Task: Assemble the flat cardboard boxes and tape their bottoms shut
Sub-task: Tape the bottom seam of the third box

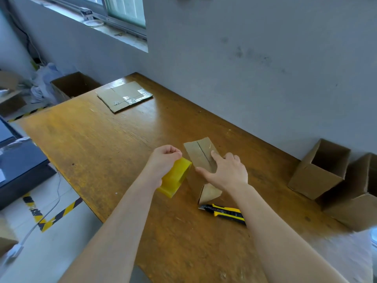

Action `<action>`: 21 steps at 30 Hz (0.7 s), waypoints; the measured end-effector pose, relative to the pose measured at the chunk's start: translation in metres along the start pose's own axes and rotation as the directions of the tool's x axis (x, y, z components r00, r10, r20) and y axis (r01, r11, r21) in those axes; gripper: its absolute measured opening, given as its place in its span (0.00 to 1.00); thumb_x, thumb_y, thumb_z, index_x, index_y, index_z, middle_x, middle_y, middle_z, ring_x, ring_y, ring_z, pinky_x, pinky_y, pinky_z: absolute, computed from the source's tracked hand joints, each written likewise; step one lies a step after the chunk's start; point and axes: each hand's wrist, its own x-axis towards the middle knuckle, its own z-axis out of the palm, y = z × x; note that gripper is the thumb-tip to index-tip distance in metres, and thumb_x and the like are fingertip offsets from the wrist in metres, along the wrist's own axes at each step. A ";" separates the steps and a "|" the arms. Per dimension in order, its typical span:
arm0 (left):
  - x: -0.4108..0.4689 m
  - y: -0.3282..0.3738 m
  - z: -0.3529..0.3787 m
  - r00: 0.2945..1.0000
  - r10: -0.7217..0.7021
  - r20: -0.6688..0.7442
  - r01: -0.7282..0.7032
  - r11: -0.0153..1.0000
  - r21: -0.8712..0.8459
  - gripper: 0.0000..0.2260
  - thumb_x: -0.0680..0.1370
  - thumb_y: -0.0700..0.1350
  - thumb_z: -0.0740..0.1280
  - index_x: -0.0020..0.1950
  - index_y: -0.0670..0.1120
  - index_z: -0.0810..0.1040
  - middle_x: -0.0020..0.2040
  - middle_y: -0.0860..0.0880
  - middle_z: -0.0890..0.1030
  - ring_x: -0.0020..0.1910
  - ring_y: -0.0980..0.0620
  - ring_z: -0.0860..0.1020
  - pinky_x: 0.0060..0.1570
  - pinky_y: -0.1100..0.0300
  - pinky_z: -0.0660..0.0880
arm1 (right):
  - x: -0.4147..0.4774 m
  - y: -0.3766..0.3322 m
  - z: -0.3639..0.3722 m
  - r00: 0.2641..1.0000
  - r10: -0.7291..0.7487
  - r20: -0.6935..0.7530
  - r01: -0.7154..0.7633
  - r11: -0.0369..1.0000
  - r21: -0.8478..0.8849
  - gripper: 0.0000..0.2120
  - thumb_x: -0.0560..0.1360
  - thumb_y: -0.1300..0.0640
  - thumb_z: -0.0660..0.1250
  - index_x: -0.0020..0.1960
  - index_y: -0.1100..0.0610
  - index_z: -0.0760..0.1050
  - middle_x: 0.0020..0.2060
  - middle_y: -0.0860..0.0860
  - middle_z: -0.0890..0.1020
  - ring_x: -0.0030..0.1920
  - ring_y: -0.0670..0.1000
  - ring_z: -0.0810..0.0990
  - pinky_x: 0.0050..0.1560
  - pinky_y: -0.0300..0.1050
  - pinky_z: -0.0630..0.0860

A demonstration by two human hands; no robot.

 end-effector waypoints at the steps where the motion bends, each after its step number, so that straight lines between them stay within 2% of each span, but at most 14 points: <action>1: -0.004 0.005 -0.005 1.000 0.027 -0.009 -0.027 1.000 0.012 0.07 0.79 0.46 0.67 0.41 0.50 0.79 0.45 0.49 0.79 0.47 0.47 0.75 0.47 0.53 0.72 | -0.004 -0.002 -0.001 1.000 0.007 0.011 -0.008 0.999 0.047 0.40 0.71 0.24 0.54 0.76 0.44 0.59 0.64 0.54 0.72 0.64 0.55 0.70 0.60 0.52 0.74; 3: -0.013 0.016 -0.014 0.997 0.074 -0.011 -0.073 0.996 0.043 0.08 0.79 0.45 0.67 0.40 0.51 0.79 0.45 0.50 0.79 0.46 0.49 0.74 0.46 0.54 0.71 | -0.010 -0.007 -0.003 1.000 0.014 -0.004 -0.014 0.991 0.133 0.36 0.72 0.26 0.54 0.73 0.45 0.67 0.60 0.52 0.74 0.62 0.54 0.72 0.57 0.52 0.76; 5: -0.022 0.025 -0.020 0.992 0.127 -0.007 -0.127 0.990 0.054 0.09 0.78 0.45 0.67 0.38 0.51 0.78 0.43 0.50 0.79 0.45 0.50 0.75 0.48 0.53 0.72 | -0.018 -0.015 -0.007 0.995 -0.014 -0.100 0.045 0.949 0.311 0.30 0.74 0.28 0.54 0.65 0.45 0.76 0.58 0.51 0.76 0.61 0.52 0.72 0.57 0.52 0.75; 6: -0.026 0.029 -0.022 0.988 0.153 -0.005 -0.152 0.987 0.047 0.09 0.78 0.45 0.67 0.38 0.52 0.78 0.42 0.50 0.79 0.44 0.50 0.75 0.49 0.53 0.72 | -0.023 -0.020 -0.012 0.988 -0.038 -0.148 0.105 0.871 0.480 0.28 0.74 0.29 0.55 0.61 0.45 0.78 0.57 0.49 0.77 0.60 0.49 0.73 0.57 0.48 0.75; 8: -0.035 0.035 -0.023 0.980 0.197 -0.002 -0.197 0.980 0.012 0.10 0.79 0.45 0.67 0.37 0.52 0.77 0.38 0.50 0.78 0.41 0.51 0.75 0.47 0.54 0.73 | -0.036 -0.034 -0.027 0.981 -0.093 -0.169 0.191 0.580 0.792 0.18 0.76 0.36 0.60 0.56 0.46 0.79 0.53 0.43 0.80 0.55 0.42 0.76 0.52 0.37 0.73; 9: -0.040 0.038 -0.023 0.975 0.223 0.004 -0.223 0.975 0.000 0.10 0.79 0.45 0.67 0.37 0.51 0.77 0.38 0.50 0.78 0.40 0.51 0.75 0.45 0.55 0.73 | -0.041 -0.040 -0.035 0.980 -0.119 -0.162 0.199 0.453 0.869 0.13 0.77 0.41 0.64 0.54 0.47 0.80 0.50 0.42 0.81 0.52 0.40 0.78 0.49 0.34 0.73; 10: -0.044 0.040 -0.022 0.969 0.247 0.012 -0.247 0.969 -0.006 0.10 0.79 0.45 0.67 0.38 0.51 0.77 0.38 0.50 0.79 0.40 0.51 0.76 0.44 0.55 0.73 | -0.045 -0.044 -0.042 0.976 -0.123 -0.177 0.211 0.380 0.900 0.09 0.76 0.45 0.68 0.51 0.49 0.81 0.47 0.43 0.83 0.49 0.40 0.79 0.48 0.35 0.74; 12: -0.051 0.042 -0.020 0.961 0.276 0.019 -0.276 0.961 -0.004 0.08 0.80 0.47 0.65 0.41 0.52 0.78 0.42 0.48 0.81 0.42 0.50 0.77 0.46 0.53 0.75 | -0.049 -0.048 -0.050 0.969 -0.075 -0.233 0.245 0.334 0.910 0.03 0.75 0.53 0.72 0.45 0.52 0.83 0.42 0.47 0.84 0.47 0.45 0.81 0.49 0.40 0.77; 14: -0.055 0.040 -0.019 0.956 0.294 0.026 -0.294 0.956 0.013 0.06 0.81 0.48 0.63 0.46 0.53 0.78 0.46 0.47 0.81 0.46 0.48 0.78 0.49 0.50 0.77 | -0.051 -0.050 -0.058 0.967 -0.034 -0.254 0.250 0.333 0.909 0.02 0.75 0.56 0.72 0.43 0.53 0.82 0.41 0.48 0.84 0.46 0.47 0.80 0.47 0.40 0.77; 16: -0.057 0.039 -0.018 0.945 0.322 0.051 -0.325 0.944 0.051 0.06 0.82 0.50 0.62 0.56 0.56 0.76 0.49 0.48 0.80 0.49 0.49 0.78 0.53 0.48 0.77 | -0.050 -0.050 -0.064 0.958 -0.022 -0.286 0.270 0.404 0.874 0.03 0.76 0.57 0.71 0.44 0.53 0.82 0.41 0.47 0.83 0.45 0.44 0.79 0.43 0.35 0.74; 18: -0.057 0.039 -0.018 0.920 0.383 0.087 -0.393 0.893 0.220 0.19 0.81 0.51 0.63 0.71 0.62 0.67 0.55 0.51 0.77 0.55 0.51 0.77 0.57 0.50 0.77 | -0.050 -0.049 -0.070 0.933 -0.046 -0.356 0.326 0.524 0.787 0.03 0.76 0.57 0.70 0.44 0.53 0.81 0.41 0.46 0.81 0.44 0.44 0.77 0.41 0.34 0.73; 19: -0.057 0.041 -0.018 0.894 0.440 0.085 -0.440 0.829 0.344 0.22 0.81 0.50 0.64 0.73 0.62 0.65 0.58 0.52 0.76 0.56 0.52 0.75 0.57 0.52 0.76 | -0.050 -0.049 -0.071 0.918 -0.074 -0.389 0.356 0.586 0.728 0.03 0.76 0.57 0.70 0.44 0.53 0.80 0.42 0.46 0.81 0.44 0.45 0.77 0.43 0.37 0.74; 21: -0.058 0.045 -0.018 0.767 0.639 0.065 -0.565 0.623 0.542 0.16 0.78 0.45 0.69 0.66 0.54 0.77 0.57 0.52 0.75 0.55 0.53 0.75 0.54 0.57 0.74 | -0.051 -0.048 -0.073 0.893 -0.148 -0.426 0.398 0.702 0.591 0.03 0.76 0.57 0.69 0.44 0.53 0.80 0.44 0.46 0.80 0.46 0.48 0.76 0.46 0.45 0.76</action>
